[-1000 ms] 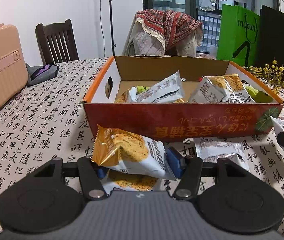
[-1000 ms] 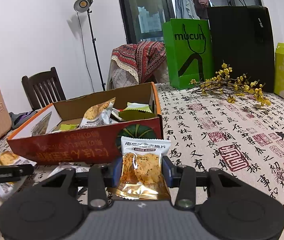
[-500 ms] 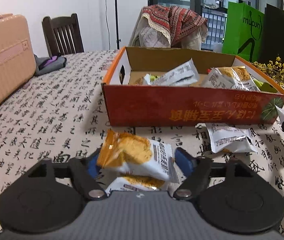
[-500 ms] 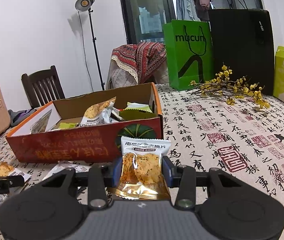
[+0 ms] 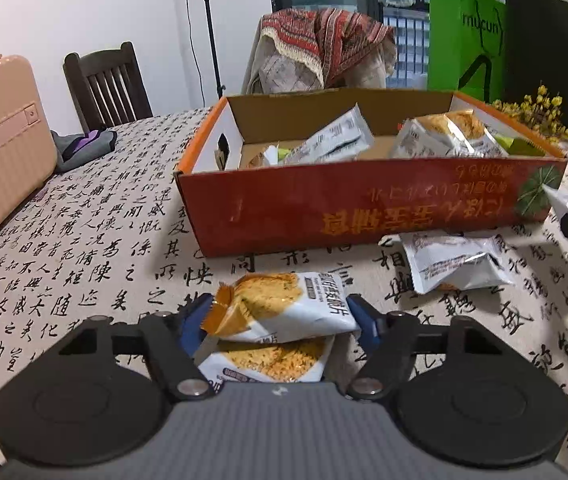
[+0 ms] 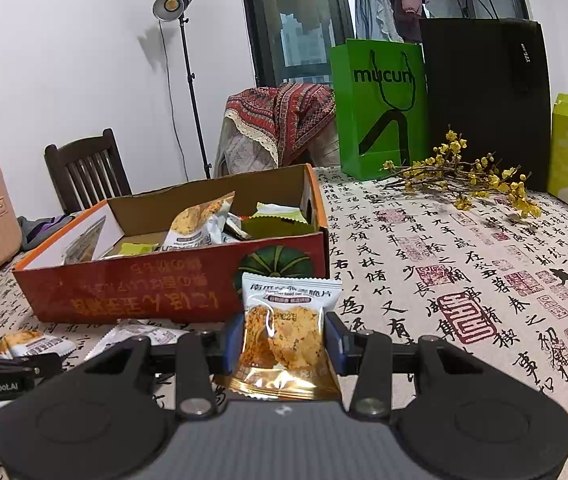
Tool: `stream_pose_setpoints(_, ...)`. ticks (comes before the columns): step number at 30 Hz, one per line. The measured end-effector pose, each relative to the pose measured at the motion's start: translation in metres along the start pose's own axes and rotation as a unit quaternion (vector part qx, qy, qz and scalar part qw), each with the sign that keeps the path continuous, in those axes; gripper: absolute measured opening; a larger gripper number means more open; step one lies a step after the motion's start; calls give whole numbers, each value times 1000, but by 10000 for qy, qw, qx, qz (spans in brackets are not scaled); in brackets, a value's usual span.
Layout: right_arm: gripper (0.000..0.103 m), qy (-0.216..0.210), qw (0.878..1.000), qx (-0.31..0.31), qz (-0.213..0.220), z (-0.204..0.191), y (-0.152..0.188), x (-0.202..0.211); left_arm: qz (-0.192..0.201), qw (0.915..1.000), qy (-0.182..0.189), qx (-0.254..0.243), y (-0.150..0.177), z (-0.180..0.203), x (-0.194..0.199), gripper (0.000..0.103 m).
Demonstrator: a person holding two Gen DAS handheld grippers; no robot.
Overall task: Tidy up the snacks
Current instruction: 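Carry both cracker packets over the box, lower them in and open both tools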
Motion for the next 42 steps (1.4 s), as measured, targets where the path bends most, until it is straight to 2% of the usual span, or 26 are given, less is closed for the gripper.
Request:
stream_pose_setpoints(12, 42, -24, 10000, 38, -16, -2, 1, -2, 453, 9987, 153, 160, -5, -10, 25, 64)
stream_pose_setpoints(23, 41, -185, 9990, 275, 306, -13, -2, 14, 909, 9952, 209, 287, -16, -17, 54, 64)
stream_pose_setpoints(34, 41, -372, 9965, 530, 532, -41, -31, 28, 1320, 9903, 291, 307, -55, -12, 64, 64)
stream_pose_setpoints(42, 41, -473, 9961, 537, 521, -64, -63, 11, 1468, 9880, 311, 362, -89, -8, 53, 64)
Point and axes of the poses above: each gripper's, at about its wrist camera, not at the fingertips, and x roughly against the way its jaws point, z to its right, y to its underside, the point moved 4 cm from there along -x, roughly the way its jaws point, and after that the axes turned 7 degrees about -x, right-handed, at the moved point
